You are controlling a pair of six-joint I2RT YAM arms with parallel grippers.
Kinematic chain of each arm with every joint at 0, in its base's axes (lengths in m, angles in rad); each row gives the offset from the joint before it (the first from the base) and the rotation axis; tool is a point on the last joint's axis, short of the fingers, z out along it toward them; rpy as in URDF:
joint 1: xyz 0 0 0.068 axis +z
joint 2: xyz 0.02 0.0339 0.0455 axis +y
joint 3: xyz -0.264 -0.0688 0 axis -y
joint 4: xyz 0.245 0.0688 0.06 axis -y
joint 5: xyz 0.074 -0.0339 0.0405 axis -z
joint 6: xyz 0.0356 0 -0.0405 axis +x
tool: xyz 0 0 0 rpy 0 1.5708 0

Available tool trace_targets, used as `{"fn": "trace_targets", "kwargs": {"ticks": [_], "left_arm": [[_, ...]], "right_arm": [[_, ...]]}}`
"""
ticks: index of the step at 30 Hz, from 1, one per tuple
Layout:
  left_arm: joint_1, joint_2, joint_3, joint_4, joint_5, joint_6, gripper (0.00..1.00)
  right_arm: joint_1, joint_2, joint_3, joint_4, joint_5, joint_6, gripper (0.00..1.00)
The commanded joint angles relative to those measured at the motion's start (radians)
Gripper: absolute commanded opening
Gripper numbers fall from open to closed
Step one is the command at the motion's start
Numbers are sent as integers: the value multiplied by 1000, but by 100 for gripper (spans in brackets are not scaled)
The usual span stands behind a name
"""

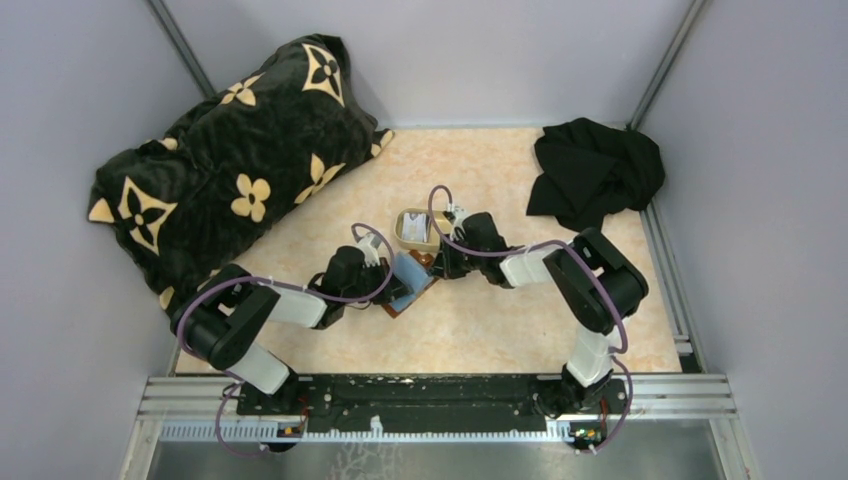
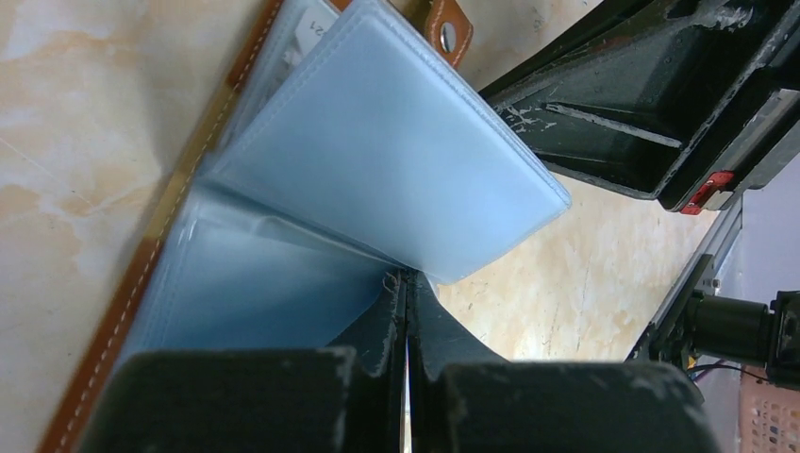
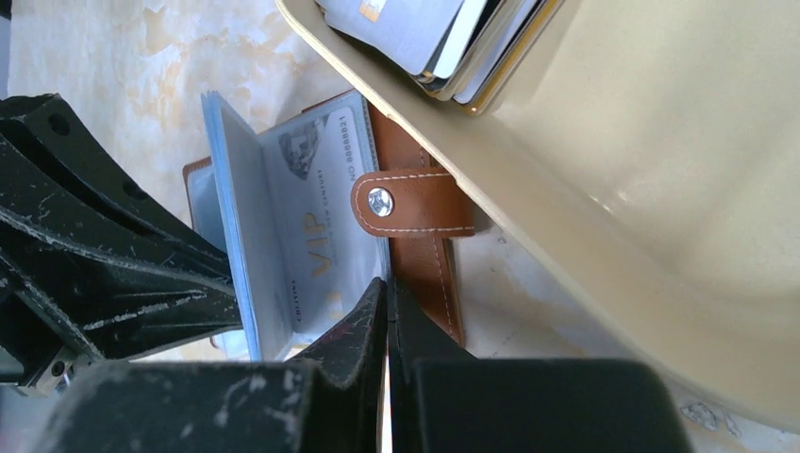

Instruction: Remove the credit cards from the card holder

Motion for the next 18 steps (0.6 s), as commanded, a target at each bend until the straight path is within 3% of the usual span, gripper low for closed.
{"fn": "trace_targets", "kwargs": {"ticks": [1,11,18], "left_arm": [[-9,45,-32,-128,-26,19,0],[-9,49,-30,-116,-19,11,0],[-8,-50,-43,-200,-57,27,0]], "right_arm": [[101,25,22,24,-136,41,0],[208,-18,12,43,-127,82,0],[243,-47,29,38,-121,91,0]]}}
